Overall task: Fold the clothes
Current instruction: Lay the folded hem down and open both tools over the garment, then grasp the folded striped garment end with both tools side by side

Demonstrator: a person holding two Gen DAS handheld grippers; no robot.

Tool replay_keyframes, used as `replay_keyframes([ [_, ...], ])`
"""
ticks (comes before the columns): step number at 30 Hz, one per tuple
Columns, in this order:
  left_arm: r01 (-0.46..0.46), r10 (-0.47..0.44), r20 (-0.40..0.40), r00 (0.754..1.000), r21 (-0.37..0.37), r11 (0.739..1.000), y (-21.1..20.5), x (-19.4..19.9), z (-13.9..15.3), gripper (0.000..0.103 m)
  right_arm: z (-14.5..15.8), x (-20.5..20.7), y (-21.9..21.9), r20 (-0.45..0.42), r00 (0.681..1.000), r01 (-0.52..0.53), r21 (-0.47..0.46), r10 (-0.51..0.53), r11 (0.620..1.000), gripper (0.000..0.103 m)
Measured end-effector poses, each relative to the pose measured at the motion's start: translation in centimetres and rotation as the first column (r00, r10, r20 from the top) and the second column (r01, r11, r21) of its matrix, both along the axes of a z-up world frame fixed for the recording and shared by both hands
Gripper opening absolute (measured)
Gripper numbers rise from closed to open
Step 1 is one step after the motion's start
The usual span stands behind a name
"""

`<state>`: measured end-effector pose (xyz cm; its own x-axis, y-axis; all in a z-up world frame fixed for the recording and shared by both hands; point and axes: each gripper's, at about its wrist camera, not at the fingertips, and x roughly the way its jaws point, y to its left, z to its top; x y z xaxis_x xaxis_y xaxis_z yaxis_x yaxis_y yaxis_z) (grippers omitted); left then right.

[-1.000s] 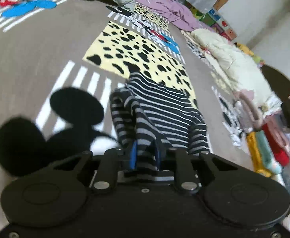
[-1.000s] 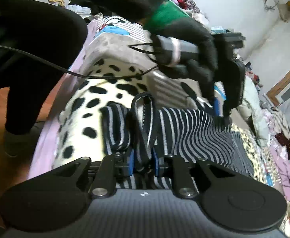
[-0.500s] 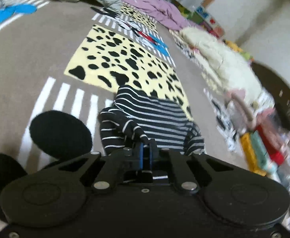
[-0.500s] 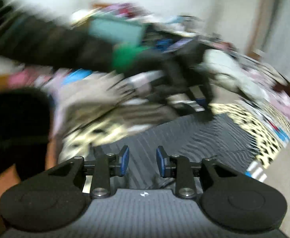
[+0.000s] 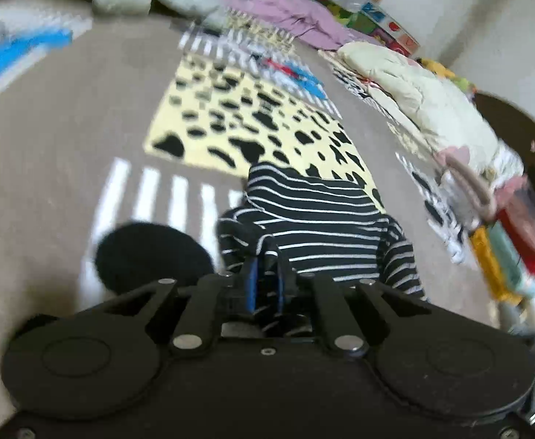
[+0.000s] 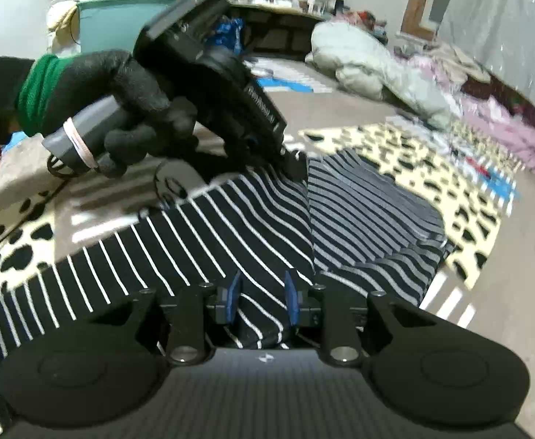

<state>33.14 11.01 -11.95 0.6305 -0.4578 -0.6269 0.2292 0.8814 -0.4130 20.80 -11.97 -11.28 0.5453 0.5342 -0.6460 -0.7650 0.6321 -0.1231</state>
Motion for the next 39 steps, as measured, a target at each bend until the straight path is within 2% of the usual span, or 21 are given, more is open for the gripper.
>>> replay_keyframes([
  [3, 0.067, -0.072, 0.071, 0.995, 0.072, 0.995, -0.6, -3.5, 1.5, 0.007, 1.1, -1.4, -0.6, 0.026, 1.000, 0.013, 0.007, -0.013, 1.000, 0.028],
  [6, 0.166, -0.178, 0.098, 0.979, 0.123, 0.978, -1.7, -8.0, 2.2, 0.007, 2.6, -3.9, -1.3, 0.019, 0.999, -0.034, 0.040, 0.033, 0.999, 0.030],
  [9, 0.177, -0.191, 0.104, 0.976, 0.128, 0.976, -2.2, -12.3, 2.0, 0.007, 1.9, -7.4, -0.8, -0.017, 0.991, -0.131, 0.006, 0.131, 0.991, 0.032],
  [11, 0.183, -0.195, 0.095, 0.976, 0.117, 0.976, -2.7, -14.8, 1.4, 0.006, 0.2, -9.4, -0.5, -0.023, 0.988, -0.157, -0.103, 0.155, 0.982, 0.032],
  [12, 0.177, -0.194, 0.094, 0.976, 0.167, 0.970, -3.4, -16.0, 1.2, 0.007, -0.4, -10.1, -0.7, -0.018, 0.989, -0.151, -0.137, 0.150, 0.979, 0.032],
  [13, 0.172, -0.196, 0.101, 0.975, 0.206, 0.963, -3.9, -17.2, 1.1, 0.007, -0.6, -10.6, -1.2, -0.009, 0.991, -0.134, -0.126, 0.134, 0.983, 0.032],
  [16, 0.216, -0.232, 0.114, 0.966, 0.139, 0.967, -4.2, -20.6, 1.1, 0.007, 1.0, -12.1, -2.2, 0.017, 0.997, -0.079, -0.055, 0.080, 0.995, 0.032],
  [17, 0.248, -0.266, 0.106, 0.958, 0.154, 0.956, -4.8, -21.5, 0.6, 0.007, 1.6, -12.8, -2.3, 0.036, 0.996, -0.080, -0.021, 0.081, 0.997, 0.034],
  [18, 0.282, -0.305, 0.087, 0.948, 0.203, 0.937, -5.7, -22.3, -0.1, 0.007, 1.7, -13.5, -2.1, 0.048, 0.995, -0.090, -0.020, 0.091, 0.996, 0.036],
  [20, 0.289, -0.327, 0.062, 0.943, 0.336, 0.896, -7.5, -23.3, -1.7, 0.006, 0.7, -14.9, -0.9, 0.052, 0.990, -0.127, -0.098, 0.132, 0.987, 0.039],
  [21, 0.279, -0.327, 0.081, 0.942, 0.358, 0.891, -7.9, -23.9, -1.6, 0.006, -0.1, -15.5, -0.2, 0.060, 0.988, -0.134, -0.152, 0.145, 0.979, 0.038],
  [22, 0.270, -0.320, 0.099, 0.942, 0.337, 0.902, -7.9, -24.4, -1.2, 0.007, -0.8, -15.8, 0.1, 0.072, 0.987, -0.124, -0.188, 0.140, 0.974, 0.038],
  [24, 0.250, -0.294, 0.132, 0.947, 0.272, 0.929, -7.6, -25.1, -0.3, 0.011, -0.5, -16.3, -0.2, 0.099, 0.988, -0.099, -0.163, 0.116, 0.982, 0.036],
  [25, 0.243, -0.281, 0.126, 0.951, 0.253, 0.936, -7.6, -25.1, -0.3, 0.024, 0.0, -16.7, -0.4, 0.117, 0.987, -0.094, -0.140, 0.111, 0.986, 0.036],
  [26, 0.237, -0.266, 0.079, 0.961, 0.263, 0.935, -7.9, -24.4, -1.2, 0.031, 0.5, -17.1, -0.6, 0.136, 0.985, -0.089, -0.118, 0.105, 0.989, 0.037],
  [27, 0.232, -0.253, 0.046, 0.966, 0.270, 0.935, -8.0, -23.7, -2.1, 0.032, 0.7, -17.3, -0.6, 0.132, 0.986, -0.089, -0.110, 0.104, 0.990, 0.039],
  [29, 0.211, -0.220, 0.027, 0.975, 0.187, 0.959, -7.2, -22.8, -1.7, 0.032, -1.1, -16.7, 0.0, 0.035, 0.993, -0.105, -0.214, 0.115, 0.971, 0.040],
  [30, 0.184, -0.189, 0.025, 0.982, 0.149, 0.972, -6.5, -22.5, -0.8, 0.032, -1.8, -16.5, 0.1, 0.019, 0.992, -0.114, -0.245, 0.123, 0.963, 0.040],
  [32, 0.145, -0.152, 0.056, 0.987, 0.113, 0.983, -5.4, -22.0, 0.7, 0.034, -0.8, -16.0, -1.0, -0.016, 0.996, -0.094, -0.156, 0.093, 0.983, 0.039],
  [34, 0.099, -0.103, 0.052, 0.993, 0.086, 0.991, -4.2, -20.4, 1.5, 0.037, 0.7, -15.0, -2.8, -0.057, 0.998, -0.035, -0.035, 0.033, 0.999, 0.039],
  [39, -0.036, 0.036, 0.002, 0.999, 0.011, 0.999, -1.0, -15.5, 2.0, 0.038, 2.8, -10.2, -7.7, -0.171, 0.980, 0.135, 0.178, -0.104, 0.975, 0.039],
])
